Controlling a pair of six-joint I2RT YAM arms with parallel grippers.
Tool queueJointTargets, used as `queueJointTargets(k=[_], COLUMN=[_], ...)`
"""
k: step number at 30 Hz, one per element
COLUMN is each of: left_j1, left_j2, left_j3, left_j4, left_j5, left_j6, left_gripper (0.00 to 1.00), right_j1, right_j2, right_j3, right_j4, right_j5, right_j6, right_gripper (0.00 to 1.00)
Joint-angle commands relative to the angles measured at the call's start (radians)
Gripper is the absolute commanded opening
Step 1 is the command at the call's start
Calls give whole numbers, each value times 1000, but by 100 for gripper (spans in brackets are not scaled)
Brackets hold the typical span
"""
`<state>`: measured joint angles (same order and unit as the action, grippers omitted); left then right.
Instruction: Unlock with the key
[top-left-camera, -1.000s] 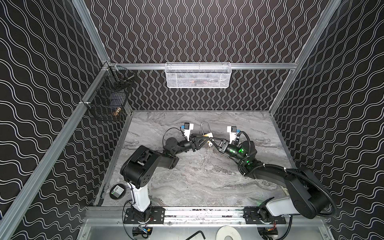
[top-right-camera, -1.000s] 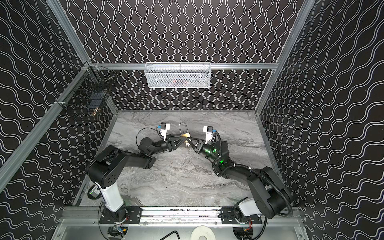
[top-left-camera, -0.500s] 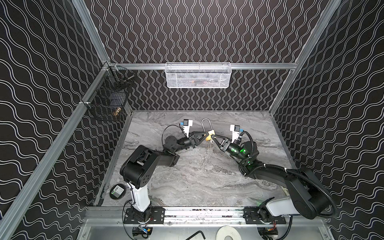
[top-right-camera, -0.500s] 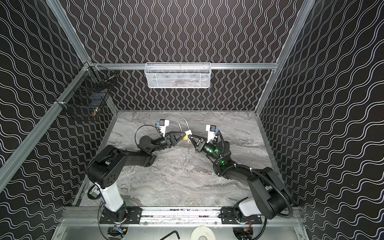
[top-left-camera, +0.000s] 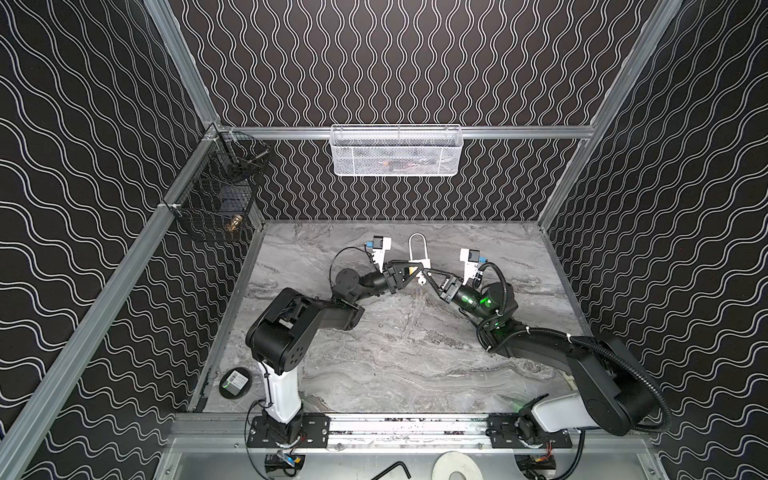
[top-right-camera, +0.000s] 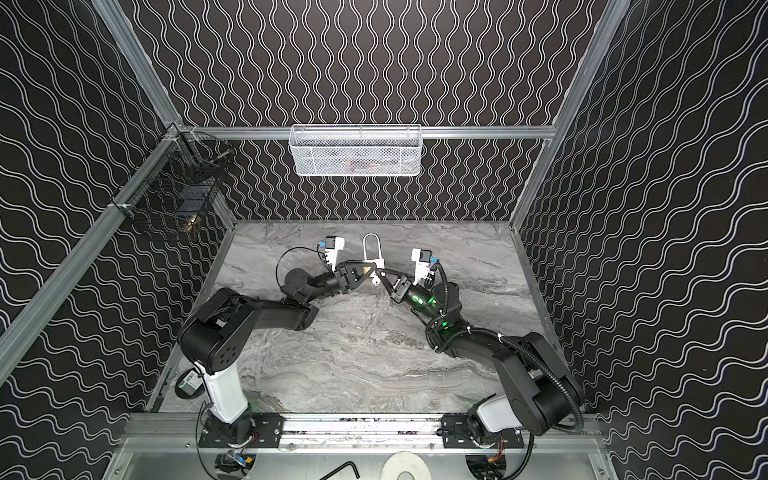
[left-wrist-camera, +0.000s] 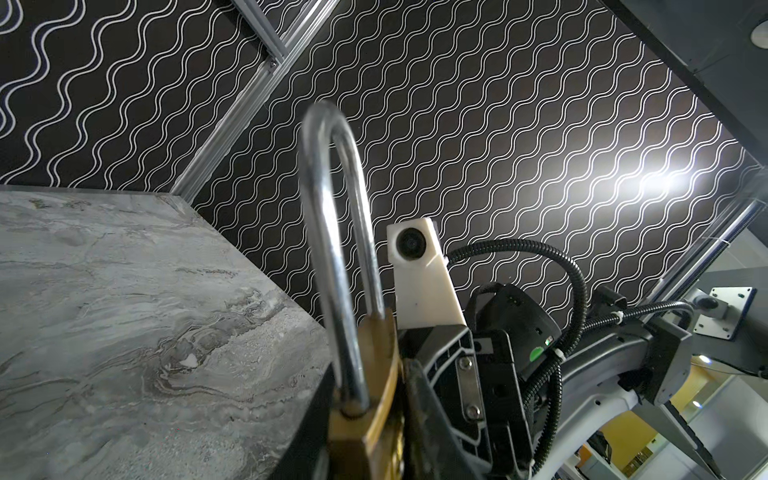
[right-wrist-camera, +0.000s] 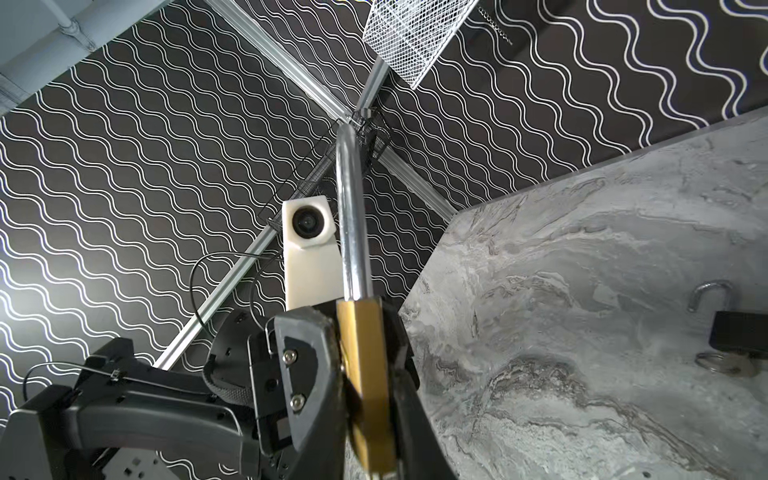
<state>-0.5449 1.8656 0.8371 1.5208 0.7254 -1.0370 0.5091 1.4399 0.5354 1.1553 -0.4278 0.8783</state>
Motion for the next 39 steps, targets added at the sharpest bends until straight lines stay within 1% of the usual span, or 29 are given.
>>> queueJointTargets(k=[1,3,7,8,9,10,11,13,14,16,17,20,23,25,26,28,31,34,39], left_j1=[-23,-24,-22,-19,-15,-6,6,32,48,69,72,58,13,-27,-46,-71,-97,-116,-129], left_j2=[-21,-31,-11,-15,-22,-34,-42,-56,-65,-83,-97,-156,-253,-321,-353,-408,-472,-515,-554], left_j3=[-15,-26,-15,-24,-38,-56,-73,-101,-119,-152,-169,-180,-186,-188,-191,-207,-231,-257,-271], left_j4=[30,29,30,29,29,27,27,23,16,-14,-58,-292,-527,-673,-726,-779,-819,-821,-825], left_j5=[117,100,106,94,76,53,35,2,-21,-71,-99,-172,-296,-394,-442,-513,-561,-589,-609], left_j6=[87,97,66,70,78,81,76,50,35,17,23,91,183,232,250,268,274,281,279], left_gripper=[1,0,0,0,0,0,0,0,0,0,0,0,0,0,0,0,0,0,0], right_j1=[6,6,6,4,2,-1,-1,-1,-1,5,20,108,207,283,330,389,449,493,520], right_j2=[-11,-16,-19,-27,-42,-65,-95,-162,-200,-269,-298,-343,-333,-319,-307,-276,-231,-209,-157], right_j3=[8,7,0,-5,-11,-18,-24,-29,-32,-25,-10,32,74,83,87,100,118,123,149], right_j4=[31,22,22,6,-18,-60,-123,-280,-368,-538,-640,-837,-940,-952,-948,-945,-923,-875,-859], right_j5=[-13,-12,-15,-4,9,28,50,111,149,230,292,483,635,738,793,867,905,898,869], right_j6=[9,4,7,-4,-16,-37,-70,-161,-209,-308,-383,-554,-636,-673,-690,-699,-704,-714,-705], right_gripper=[0,0,0,7,19,34,46,60,63,64,64,65,62,61,60,60,58,54,50])
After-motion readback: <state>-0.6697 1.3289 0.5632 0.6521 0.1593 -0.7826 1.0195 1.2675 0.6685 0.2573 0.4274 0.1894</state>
